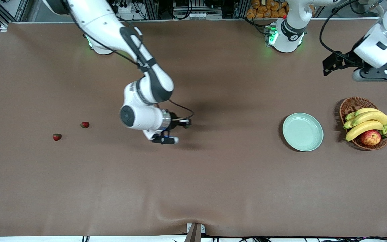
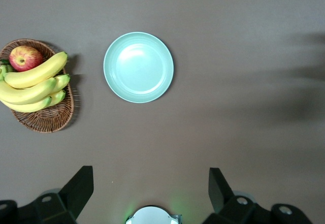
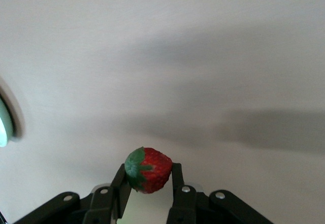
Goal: Collect all strawberries into plate
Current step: 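Carry the strawberry toward mid-table with the right gripper while the left gripper approaches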
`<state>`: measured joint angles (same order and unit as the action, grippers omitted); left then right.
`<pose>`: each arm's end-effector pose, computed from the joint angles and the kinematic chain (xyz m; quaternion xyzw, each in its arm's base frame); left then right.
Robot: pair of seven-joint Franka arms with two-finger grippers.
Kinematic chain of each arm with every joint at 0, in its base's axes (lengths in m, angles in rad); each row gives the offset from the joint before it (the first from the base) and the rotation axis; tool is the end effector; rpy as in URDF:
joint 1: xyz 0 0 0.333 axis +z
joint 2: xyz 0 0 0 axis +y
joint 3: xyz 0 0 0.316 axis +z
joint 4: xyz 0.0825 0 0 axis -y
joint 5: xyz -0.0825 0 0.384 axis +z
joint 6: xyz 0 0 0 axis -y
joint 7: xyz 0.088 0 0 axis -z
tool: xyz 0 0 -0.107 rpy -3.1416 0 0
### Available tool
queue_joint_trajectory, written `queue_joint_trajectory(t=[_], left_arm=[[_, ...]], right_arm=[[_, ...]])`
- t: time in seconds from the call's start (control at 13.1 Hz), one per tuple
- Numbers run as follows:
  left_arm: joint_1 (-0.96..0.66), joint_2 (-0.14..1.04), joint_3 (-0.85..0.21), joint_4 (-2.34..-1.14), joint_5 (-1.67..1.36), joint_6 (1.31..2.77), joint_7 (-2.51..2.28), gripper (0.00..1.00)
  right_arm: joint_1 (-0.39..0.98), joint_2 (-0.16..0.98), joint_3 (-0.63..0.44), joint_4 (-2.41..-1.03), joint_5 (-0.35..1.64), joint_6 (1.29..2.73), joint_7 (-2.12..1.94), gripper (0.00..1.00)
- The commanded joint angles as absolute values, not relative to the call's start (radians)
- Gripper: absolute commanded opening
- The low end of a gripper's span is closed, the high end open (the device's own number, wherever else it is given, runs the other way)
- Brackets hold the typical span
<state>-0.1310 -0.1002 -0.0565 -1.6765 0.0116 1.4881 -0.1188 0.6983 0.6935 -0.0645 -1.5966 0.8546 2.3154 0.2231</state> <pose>0.5042 -0.0958 0.6216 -0.9984 0.0338 0.0423 0.0152 0.5546 0.4333 0.2327 -0.9539 0.0768 0.1062 0.2700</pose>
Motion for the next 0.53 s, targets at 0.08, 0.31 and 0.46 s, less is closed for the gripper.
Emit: queue_joint_trajectory(t=[0.08, 0.31, 0.46], left_arm=[[-0.137, -0.091, -0.095, -1.686, 0.052, 1.486, -0.14, 1.0], [-0.138, -0.061, -0.132, -1.716, 0.051, 1.549, -0.164, 1.0], [-0.135, -0.028, -0.184, -1.739, 0.052, 1.568, -0.288, 1.0]], right_arm=[[0.805, 0.773, -0.078, -1.52, 0.979, 2.401, 0.227, 0.0], [0.868, 0.831, -0.078, -1.462, 0.986, 2.471, 0.271, 0.01], [0.905, 0.865, -0.08, -1.427, 0.985, 2.519, 0.357, 0.13]])
